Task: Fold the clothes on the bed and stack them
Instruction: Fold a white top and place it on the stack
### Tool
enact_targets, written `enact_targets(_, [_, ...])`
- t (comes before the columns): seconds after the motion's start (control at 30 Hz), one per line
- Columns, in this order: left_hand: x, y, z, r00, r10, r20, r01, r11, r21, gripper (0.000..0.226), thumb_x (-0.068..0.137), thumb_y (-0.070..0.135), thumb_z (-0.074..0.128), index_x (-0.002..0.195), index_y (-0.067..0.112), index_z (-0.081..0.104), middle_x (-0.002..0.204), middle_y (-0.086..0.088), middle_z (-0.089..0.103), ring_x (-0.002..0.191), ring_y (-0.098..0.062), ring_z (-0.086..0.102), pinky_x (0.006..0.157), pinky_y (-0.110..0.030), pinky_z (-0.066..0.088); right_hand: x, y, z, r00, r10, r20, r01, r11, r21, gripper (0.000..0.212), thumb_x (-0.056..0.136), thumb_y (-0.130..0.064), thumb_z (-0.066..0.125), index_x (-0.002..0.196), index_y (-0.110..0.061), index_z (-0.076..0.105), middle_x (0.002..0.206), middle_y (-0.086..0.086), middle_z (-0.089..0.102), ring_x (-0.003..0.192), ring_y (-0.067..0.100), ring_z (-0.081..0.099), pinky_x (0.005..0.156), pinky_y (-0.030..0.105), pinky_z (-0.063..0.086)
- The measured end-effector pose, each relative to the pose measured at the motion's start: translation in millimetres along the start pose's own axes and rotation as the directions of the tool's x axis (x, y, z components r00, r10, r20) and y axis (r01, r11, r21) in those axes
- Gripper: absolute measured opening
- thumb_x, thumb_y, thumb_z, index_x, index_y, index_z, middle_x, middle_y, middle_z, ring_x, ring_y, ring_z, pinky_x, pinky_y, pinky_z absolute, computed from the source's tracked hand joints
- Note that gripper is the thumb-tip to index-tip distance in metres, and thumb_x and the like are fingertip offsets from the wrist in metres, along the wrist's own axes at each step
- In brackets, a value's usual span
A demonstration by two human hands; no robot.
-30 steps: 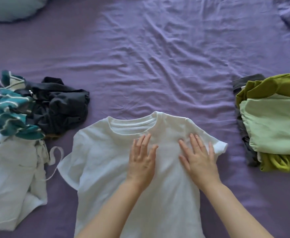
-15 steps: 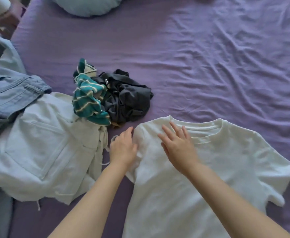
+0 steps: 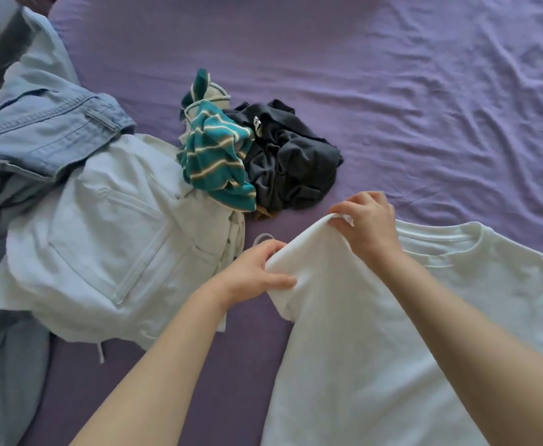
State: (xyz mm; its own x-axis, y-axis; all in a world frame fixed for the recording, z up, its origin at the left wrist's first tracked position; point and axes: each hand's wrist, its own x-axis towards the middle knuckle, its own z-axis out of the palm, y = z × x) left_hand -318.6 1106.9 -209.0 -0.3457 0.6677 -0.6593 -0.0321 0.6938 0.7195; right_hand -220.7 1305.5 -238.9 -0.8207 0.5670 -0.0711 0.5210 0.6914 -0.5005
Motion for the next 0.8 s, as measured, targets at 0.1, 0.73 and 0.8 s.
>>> enact_targets(0.1, [-2.0,-5.0,-12.6,0.989,-0.009,-0.147,0.019,0.998,0.068,0.016,0.08,0.022,0.075,0.076,0.015,0.061,0.07,0.003,0.058,0.066,-0.012,0.054,0.065,-0.031,0.042,2.4,-3.4,3.2,0.999,0.034,-0.011,-0.034,0.998,-0.056,0.015,0.087,-0.027,0.065,0.099,-0.023,0.075,0.106,0.004,0.064,0.113,0.033,0.042,0.086,0.034,0.025])
enact_targets(0.73, [13.6,-11.6,27.7,0.926,0.135,-0.351,-0.084,0.984,0.156,0.088,0.088,0.019,0.063,0.152,0.024,0.003,0.151,-0.001,0.035,0.132,-0.021,0.041,0.093,-0.016,0.03,-49.5,-7.0,13.7,0.997,0.001,-0.075,-0.015,0.984,-0.178,0.055,0.091,-0.02,0.059,0.141,-0.009,0.041,0.148,0.015,0.038,0.142,0.033,0.025,0.115,0.05,0.012])
enact_targets(0.8, [10.6,-12.5,29.3,0.863,0.243,-0.444,-0.203,0.97,0.136,0.079,0.093,0.013,0.057,0.152,0.023,0.007,0.154,-0.001,0.029,0.137,-0.013,0.031,0.093,0.0,0.019,-62.3,-5.7,21.1,0.998,-0.057,-0.006,0.054,0.972,-0.228,0.057,0.091,-0.029,0.059,0.142,-0.012,0.041,0.15,0.015,0.034,0.143,0.035,0.021,0.114,0.055,0.011])
